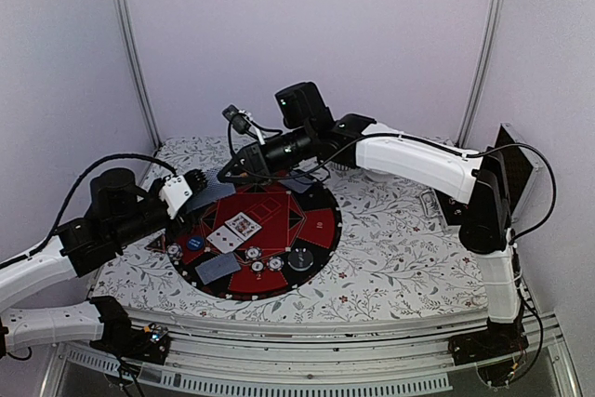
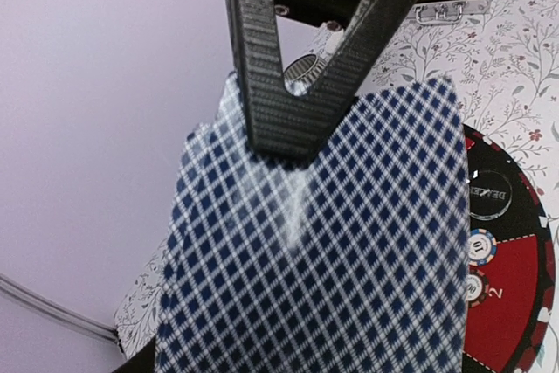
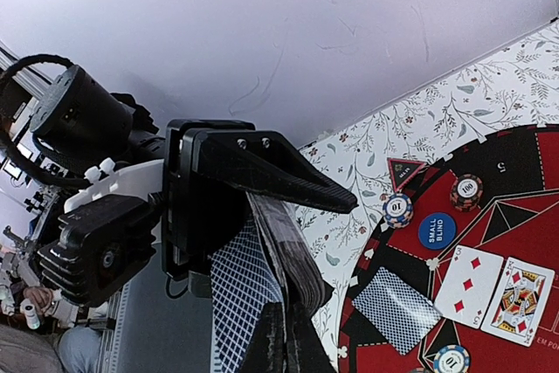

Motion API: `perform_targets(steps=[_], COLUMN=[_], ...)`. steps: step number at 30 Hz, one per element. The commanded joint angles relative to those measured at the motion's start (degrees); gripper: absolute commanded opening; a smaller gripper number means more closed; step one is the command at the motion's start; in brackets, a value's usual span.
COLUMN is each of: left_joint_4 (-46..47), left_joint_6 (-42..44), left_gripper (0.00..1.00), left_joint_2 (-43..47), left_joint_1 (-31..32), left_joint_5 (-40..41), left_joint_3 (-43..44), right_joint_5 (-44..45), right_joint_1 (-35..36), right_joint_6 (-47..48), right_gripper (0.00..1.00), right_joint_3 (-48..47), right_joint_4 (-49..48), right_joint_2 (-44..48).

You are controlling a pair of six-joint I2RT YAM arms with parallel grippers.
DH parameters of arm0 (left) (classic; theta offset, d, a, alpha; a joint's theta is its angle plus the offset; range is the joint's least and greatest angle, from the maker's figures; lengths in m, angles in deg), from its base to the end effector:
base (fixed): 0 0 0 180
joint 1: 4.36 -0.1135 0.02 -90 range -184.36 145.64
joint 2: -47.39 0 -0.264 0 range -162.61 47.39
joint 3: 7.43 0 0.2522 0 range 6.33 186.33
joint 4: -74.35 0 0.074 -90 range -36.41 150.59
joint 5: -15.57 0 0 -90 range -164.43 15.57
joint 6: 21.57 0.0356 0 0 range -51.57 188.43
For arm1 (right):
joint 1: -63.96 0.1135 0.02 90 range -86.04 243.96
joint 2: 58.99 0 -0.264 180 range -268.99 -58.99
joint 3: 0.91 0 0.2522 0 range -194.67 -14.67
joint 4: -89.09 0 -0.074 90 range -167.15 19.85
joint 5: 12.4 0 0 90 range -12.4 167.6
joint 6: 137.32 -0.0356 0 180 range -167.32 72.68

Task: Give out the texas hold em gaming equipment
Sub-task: Adjust the poker card at the face-down deck piles.

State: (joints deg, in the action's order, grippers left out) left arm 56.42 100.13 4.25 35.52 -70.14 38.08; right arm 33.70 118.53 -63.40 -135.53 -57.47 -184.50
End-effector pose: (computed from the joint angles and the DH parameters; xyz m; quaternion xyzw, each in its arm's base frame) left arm 0.1435 -0.1165 0.2751 0.4470 0.6587 -0.0134 0.6050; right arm 0.2774 0.4324 0.3273 -0.4482 0.6690 0.5470 0.2287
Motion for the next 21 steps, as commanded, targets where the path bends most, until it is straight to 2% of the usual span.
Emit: perform_targets(steps=[1, 12, 21], left_joint_4=[2.32, 2.32, 2.37], left_joint_6=[-0.15, -0.15, -0.59], left_gripper=[0.53, 0.53, 0.53], left_joint_2=[0.68, 0.42, 0.58], left_joint_1=[0.37, 0.36, 0.38], left_joint_5=[0.07, 0.16, -0.45], left_joint_3=[0.0, 0.01, 0.13], right_joint_5=[1.34, 1.01, -0.61], right_joint_1=[-1.65, -3.04, -1.58], right_joint_6=[0.53, 3.39, 0.84], right_gripper=[0.02, 0.01, 0.01], right_joint_3=[1.25, 2.55, 0.17], right_joint_4=[1.55, 2.38, 1.13], right_joint_2=[4.27, 7.79, 3.79])
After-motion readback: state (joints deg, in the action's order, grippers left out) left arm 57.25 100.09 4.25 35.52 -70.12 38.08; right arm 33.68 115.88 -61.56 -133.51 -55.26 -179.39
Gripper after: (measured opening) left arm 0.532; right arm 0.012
